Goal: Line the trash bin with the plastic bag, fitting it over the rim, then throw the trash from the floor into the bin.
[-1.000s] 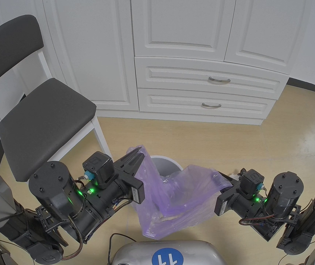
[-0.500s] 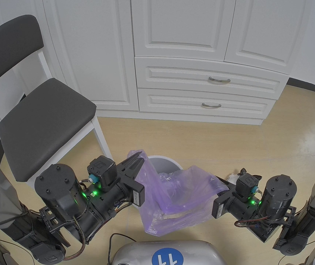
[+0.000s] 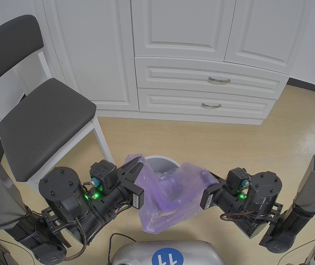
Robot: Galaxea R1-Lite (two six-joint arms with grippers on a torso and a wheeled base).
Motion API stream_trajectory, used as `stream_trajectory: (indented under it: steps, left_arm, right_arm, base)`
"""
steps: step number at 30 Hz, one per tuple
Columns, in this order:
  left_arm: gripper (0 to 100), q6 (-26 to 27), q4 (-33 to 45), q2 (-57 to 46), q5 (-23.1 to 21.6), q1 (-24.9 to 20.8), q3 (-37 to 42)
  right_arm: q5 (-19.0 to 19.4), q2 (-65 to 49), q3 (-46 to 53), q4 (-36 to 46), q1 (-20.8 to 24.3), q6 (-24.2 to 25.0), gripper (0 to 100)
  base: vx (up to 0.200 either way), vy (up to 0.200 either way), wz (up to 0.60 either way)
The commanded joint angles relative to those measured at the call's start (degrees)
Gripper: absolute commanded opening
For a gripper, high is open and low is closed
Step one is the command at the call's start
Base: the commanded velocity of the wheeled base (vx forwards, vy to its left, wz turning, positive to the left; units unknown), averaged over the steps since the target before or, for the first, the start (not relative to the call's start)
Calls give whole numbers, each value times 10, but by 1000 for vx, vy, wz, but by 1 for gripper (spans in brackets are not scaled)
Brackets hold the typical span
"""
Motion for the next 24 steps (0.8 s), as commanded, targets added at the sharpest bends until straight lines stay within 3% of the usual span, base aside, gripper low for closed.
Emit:
stream_trajectory:
  steps: [1, 8, 13, 24]
  left_arm:
    - [0, 0, 0, 3, 0, 2, -1]
    - [0, -2, 0, 19, 1, 11, -8]
    - [0, -9, -1, 62, 3, 15, -29]
    - [0, -48, -3, 109, 9, 7, -64]
  right_arm:
    - [-4, 50, -44, -10, 5, 31, 0]
    - [-23, 101, -99, -10, 11, 89, 0]
    - [-23, 116, -98, -10, 8, 89, 0]
    - [-11, 93, -81, -10, -44, 64, 0]
  base:
    - [0, 0, 0]
    - [0, 0, 0]
    - [0, 0, 0]
    - [0, 0, 0]
